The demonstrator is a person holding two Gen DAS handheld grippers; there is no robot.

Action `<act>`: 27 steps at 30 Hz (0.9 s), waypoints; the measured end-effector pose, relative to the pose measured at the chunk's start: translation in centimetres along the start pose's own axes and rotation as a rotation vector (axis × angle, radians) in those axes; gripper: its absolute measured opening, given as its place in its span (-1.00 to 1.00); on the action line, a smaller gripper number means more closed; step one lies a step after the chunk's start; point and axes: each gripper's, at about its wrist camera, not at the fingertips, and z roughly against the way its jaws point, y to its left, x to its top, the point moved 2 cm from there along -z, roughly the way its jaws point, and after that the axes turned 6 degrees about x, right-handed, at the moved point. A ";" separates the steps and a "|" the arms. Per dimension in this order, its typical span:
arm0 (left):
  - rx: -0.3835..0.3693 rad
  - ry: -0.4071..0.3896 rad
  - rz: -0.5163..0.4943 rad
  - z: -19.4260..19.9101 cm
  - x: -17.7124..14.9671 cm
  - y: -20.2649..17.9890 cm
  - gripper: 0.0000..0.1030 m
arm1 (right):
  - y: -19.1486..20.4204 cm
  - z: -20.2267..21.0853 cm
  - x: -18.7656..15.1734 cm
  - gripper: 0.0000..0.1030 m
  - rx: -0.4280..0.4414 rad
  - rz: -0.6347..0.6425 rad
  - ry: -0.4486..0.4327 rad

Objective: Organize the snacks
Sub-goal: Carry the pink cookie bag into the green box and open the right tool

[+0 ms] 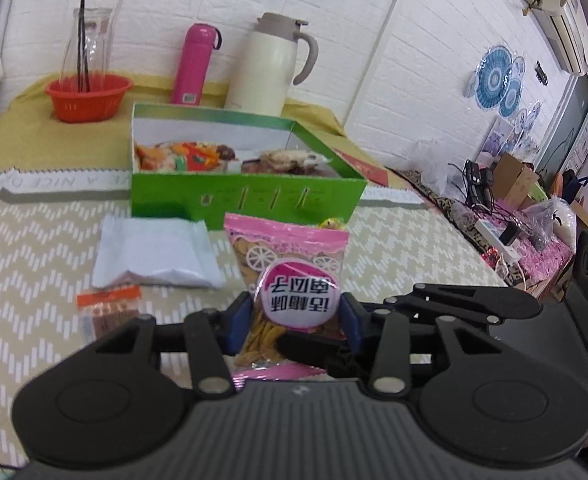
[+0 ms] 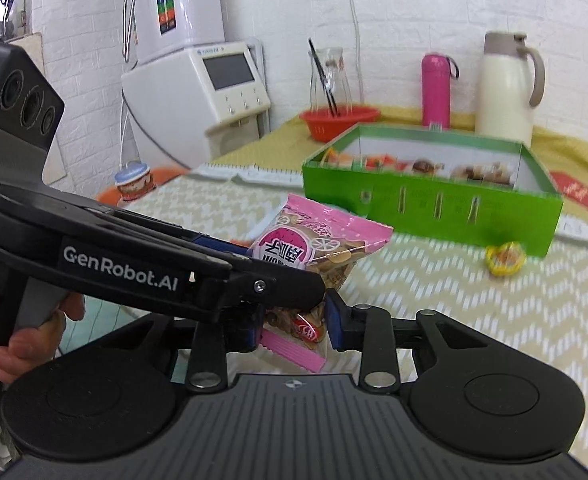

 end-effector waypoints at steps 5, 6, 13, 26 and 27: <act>0.001 -0.055 -0.004 -0.9 3.9 0.2 -0.14 | -1.9 -0.6 3.1 0.08 -0.017 0.020 -0.064; 0.003 -0.066 -0.003 -1.2 4.7 0.2 -0.14 | -2.3 -0.7 3.7 0.08 -0.018 0.018 -0.077; 0.005 -0.093 0.023 -4.2 9.1 1.3 -0.14 | -5.7 -2.8 6.7 0.06 -0.024 0.000 -0.149; 0.010 -0.040 0.027 -11.2 12.5 3.0 -0.14 | -11.0 -6.8 7.5 0.03 -0.032 -0.073 -0.165; 0.011 -0.035 0.027 -11.7 12.6 3.1 -0.14 | -11.4 -7.0 7.5 0.03 -0.032 -0.081 -0.163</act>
